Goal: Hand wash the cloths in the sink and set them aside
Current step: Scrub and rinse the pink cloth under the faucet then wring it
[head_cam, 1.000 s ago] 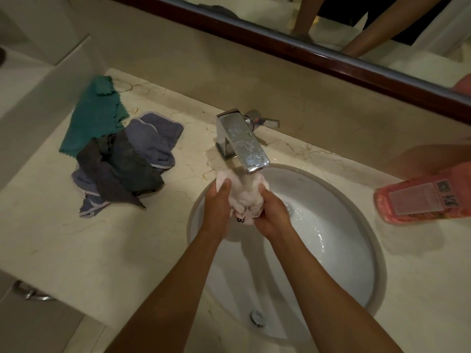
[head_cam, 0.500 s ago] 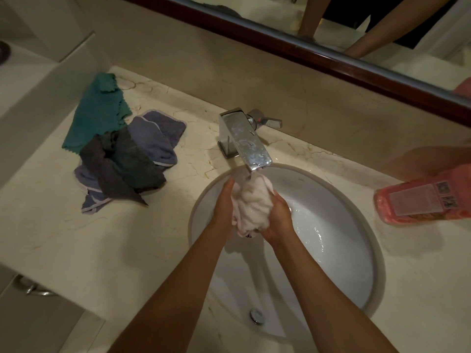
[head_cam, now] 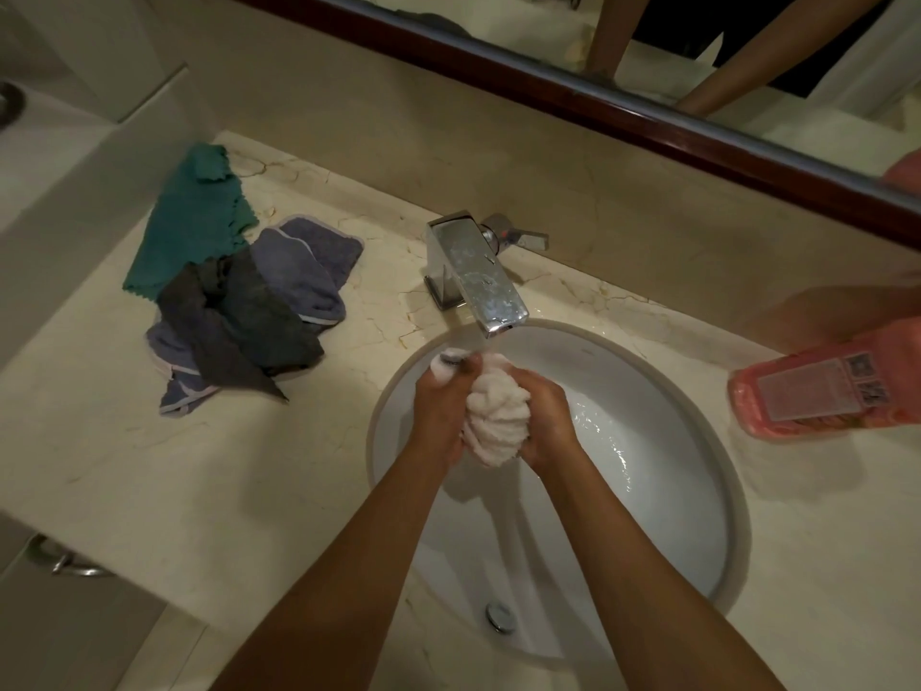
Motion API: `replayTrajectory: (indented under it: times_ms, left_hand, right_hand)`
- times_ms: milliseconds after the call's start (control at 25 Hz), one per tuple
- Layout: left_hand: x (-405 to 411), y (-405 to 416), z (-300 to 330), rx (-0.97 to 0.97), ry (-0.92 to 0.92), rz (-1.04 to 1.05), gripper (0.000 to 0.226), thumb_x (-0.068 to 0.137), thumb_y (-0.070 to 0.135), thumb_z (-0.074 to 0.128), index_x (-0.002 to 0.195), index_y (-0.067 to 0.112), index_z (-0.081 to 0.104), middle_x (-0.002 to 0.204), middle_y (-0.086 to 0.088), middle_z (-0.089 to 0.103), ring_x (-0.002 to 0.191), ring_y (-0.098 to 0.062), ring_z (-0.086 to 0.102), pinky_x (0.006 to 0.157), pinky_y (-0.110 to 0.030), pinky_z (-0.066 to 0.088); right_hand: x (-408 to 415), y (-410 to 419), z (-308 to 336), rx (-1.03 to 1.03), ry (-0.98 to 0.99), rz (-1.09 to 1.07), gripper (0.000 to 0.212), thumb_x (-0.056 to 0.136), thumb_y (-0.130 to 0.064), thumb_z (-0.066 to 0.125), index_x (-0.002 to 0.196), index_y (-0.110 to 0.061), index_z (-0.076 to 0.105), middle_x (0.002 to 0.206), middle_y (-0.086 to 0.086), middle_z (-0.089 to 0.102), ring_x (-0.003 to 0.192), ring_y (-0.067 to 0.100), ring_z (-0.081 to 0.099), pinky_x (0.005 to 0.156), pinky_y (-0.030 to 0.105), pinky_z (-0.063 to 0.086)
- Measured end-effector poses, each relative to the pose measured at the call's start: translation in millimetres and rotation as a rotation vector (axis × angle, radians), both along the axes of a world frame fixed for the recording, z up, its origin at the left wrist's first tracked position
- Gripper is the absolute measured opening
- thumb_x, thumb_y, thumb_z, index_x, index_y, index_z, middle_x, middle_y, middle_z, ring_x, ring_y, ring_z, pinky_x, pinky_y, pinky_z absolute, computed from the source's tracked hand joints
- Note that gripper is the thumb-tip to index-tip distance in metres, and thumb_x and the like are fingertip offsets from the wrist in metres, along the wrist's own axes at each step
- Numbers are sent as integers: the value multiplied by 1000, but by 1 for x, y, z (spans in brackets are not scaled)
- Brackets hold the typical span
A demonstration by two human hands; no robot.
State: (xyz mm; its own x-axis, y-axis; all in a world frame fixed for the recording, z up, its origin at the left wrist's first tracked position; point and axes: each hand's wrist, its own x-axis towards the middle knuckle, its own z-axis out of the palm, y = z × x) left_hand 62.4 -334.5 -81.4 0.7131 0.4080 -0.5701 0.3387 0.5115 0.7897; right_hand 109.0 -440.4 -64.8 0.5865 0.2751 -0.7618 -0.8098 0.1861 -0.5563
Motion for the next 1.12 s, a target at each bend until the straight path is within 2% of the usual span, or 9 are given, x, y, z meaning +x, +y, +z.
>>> replayTrajectory:
  times_ms: [160, 280, 360, 520, 600, 680, 760, 800, 1120]
  left_hand:
    - [5, 4, 5, 115, 5, 177, 20, 100, 32, 60, 97, 13, 68, 91, -8, 74, 85, -23, 72, 75, -35, 59]
    - [4, 5, 7, 158, 25, 245, 22, 102, 31, 56, 96, 13, 68, 93, -11, 75, 88, -25, 74, 76, -36, 59]
    - [-4, 5, 5, 205, 22, 184, 17, 100, 28, 60, 98, 14, 70, 94, -11, 76, 90, -26, 74, 79, -38, 59]
    - [-21, 16, 4, 197, 60, 26, 20, 84, 37, 69, 81, 18, 71, 85, -17, 72, 84, -37, 72, 74, -44, 56]
    - [-16, 23, 10, 184, 101, -49, 34, 84, 55, 63, 69, 25, 71, 73, -8, 72, 72, -24, 71, 68, -38, 56]
    - [-9, 21, 16, 199, 135, -170, 45, 82, 69, 58, 95, 28, 73, 92, -5, 75, 87, -22, 73, 80, -43, 58]
    - [-6, 13, 20, 189, 158, -297, 78, 78, 74, 61, 137, 24, 54, 128, -10, 66, 114, -29, 66, 99, -51, 53]
    - [-7, 8, 18, 188, 140, -325, 81, 78, 73, 62, 142, 25, 49, 134, -8, 62, 118, -28, 64, 101, -49, 52]
    - [-12, 3, 4, 424, 87, -203, 8, 101, 39, 55, 105, 32, 58, 97, 9, 66, 87, -6, 64, 73, -22, 51]
  right_hand:
    - [2, 1, 5, -64, -46, -117, 23, 96, -31, 58, 105, -12, 67, 97, 9, 65, 90, 23, 62, 83, 34, 48]
    - [-10, 5, -2, 43, 97, -20, 47, 101, -50, 46, 126, -15, 65, 122, 10, 69, 114, 29, 64, 102, 45, 49]
    - [-13, 14, -1, 124, 82, -48, 47, 100, -45, 49, 124, -8, 65, 121, 18, 68, 113, 33, 65, 106, 50, 47]
    - [2, 25, -7, -182, -262, -187, 14, 96, -25, 67, 93, -13, 72, 78, 1, 74, 78, 17, 70, 73, 29, 59]
    - [3, 29, -12, -325, -420, -133, 24, 96, -24, 66, 74, -17, 69, 63, -4, 68, 63, 11, 66, 62, 23, 54]
    - [0, 32, -13, -390, -457, -123, 32, 97, -26, 65, 66, -16, 64, 61, 4, 65, 61, 16, 62, 62, 30, 52]
    - [-2, 37, -14, -429, -487, -126, 32, 98, -26, 63, 68, -16, 66, 66, 14, 69, 63, 25, 67, 63, 35, 54]
    - [-2, 39, -15, -449, -486, -139, 32, 98, -26, 62, 69, -15, 67, 68, 14, 71, 65, 28, 70, 64, 36, 56]
    - [3, 41, -17, -374, -115, -162, 45, 103, -43, 47, 78, -8, 64, 71, 9, 69, 69, 24, 68, 65, 30, 53]
